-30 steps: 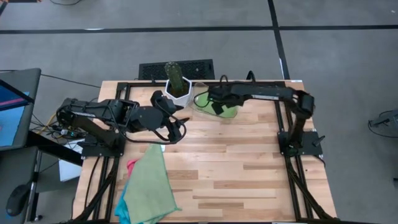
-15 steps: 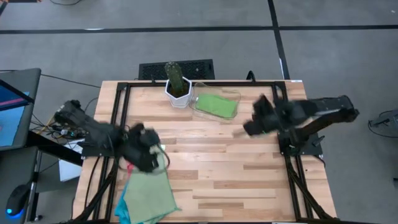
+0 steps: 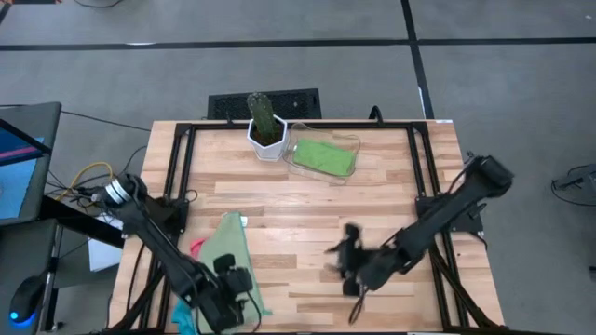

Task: Fold microfiber towels
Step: Fold the light green towel

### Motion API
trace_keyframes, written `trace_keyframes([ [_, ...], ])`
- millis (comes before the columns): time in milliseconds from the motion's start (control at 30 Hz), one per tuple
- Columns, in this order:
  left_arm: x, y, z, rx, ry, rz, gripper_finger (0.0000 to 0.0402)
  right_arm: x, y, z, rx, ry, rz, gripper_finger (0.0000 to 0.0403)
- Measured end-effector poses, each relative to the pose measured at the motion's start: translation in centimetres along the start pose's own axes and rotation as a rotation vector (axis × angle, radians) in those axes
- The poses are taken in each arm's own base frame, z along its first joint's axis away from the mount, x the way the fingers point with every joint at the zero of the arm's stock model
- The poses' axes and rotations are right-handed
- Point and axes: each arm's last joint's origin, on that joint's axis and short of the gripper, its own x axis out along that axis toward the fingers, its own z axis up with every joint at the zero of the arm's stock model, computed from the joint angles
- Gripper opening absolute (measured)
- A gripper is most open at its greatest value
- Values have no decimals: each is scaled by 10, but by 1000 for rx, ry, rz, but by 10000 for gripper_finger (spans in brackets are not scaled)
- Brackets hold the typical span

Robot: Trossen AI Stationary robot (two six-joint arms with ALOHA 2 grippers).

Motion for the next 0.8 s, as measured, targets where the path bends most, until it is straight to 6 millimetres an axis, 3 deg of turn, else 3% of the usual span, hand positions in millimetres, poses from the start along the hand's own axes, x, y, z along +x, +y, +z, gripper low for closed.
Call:
trace_keyframes([
  [233, 19, -33, -9, 60, 149, -68, 215, 64, 26, 6, -189, -124, 198, 219],
  [367, 0, -44, -7, 70, 141, -80, 215, 94, 35, 11, -284, -139, 248, 217],
  [500, -22, -50, -3, 99, 14, -44, 215, 116, 44, 12, -323, -76, 246, 215],
  [633, -6, -50, -1, 189, -43, 30, 215, 115, 46, 14, -264, 26, 236, 220],
  [800, 41, -42, 16, 299, -6, 128, 215, 80, 43, 17, -188, 175, 206, 221],
])
